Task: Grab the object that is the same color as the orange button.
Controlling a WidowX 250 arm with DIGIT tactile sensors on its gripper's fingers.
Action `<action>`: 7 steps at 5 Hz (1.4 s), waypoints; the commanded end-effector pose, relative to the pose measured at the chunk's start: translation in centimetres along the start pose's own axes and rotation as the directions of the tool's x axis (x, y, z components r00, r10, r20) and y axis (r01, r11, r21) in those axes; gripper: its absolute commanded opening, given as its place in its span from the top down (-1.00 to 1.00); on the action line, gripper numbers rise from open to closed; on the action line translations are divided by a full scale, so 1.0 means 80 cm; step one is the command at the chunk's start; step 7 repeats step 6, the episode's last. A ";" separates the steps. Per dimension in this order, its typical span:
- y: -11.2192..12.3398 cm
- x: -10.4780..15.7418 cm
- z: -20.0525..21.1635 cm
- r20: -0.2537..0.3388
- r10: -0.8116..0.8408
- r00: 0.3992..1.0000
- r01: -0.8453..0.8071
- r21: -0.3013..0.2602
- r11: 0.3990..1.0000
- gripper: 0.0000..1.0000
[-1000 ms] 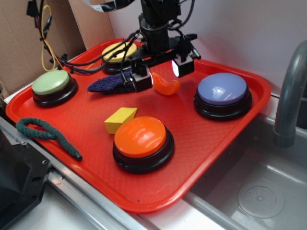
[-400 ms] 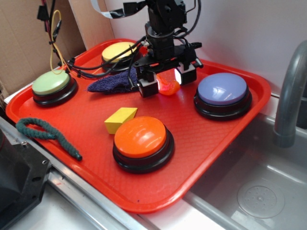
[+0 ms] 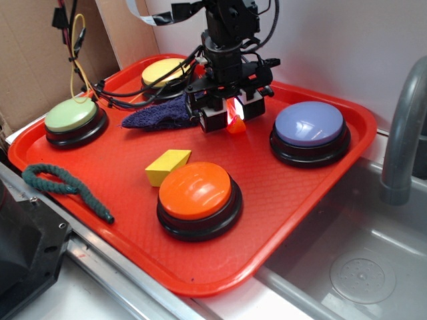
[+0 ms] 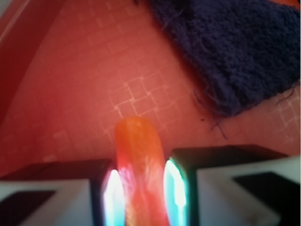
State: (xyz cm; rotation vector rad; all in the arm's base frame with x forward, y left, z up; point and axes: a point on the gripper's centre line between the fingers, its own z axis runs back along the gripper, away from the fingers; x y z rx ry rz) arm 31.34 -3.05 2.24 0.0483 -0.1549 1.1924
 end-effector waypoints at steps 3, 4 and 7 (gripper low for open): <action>0.020 0.044 0.182 0.053 -0.542 0.839 0.543 -0.017 0.839 1.00; 0.049 0.053 0.233 0.070 -0.679 0.730 0.682 -0.037 0.730 1.00; 0.079 0.077 0.256 0.070 -0.722 0.689 0.724 -0.114 0.680 1.00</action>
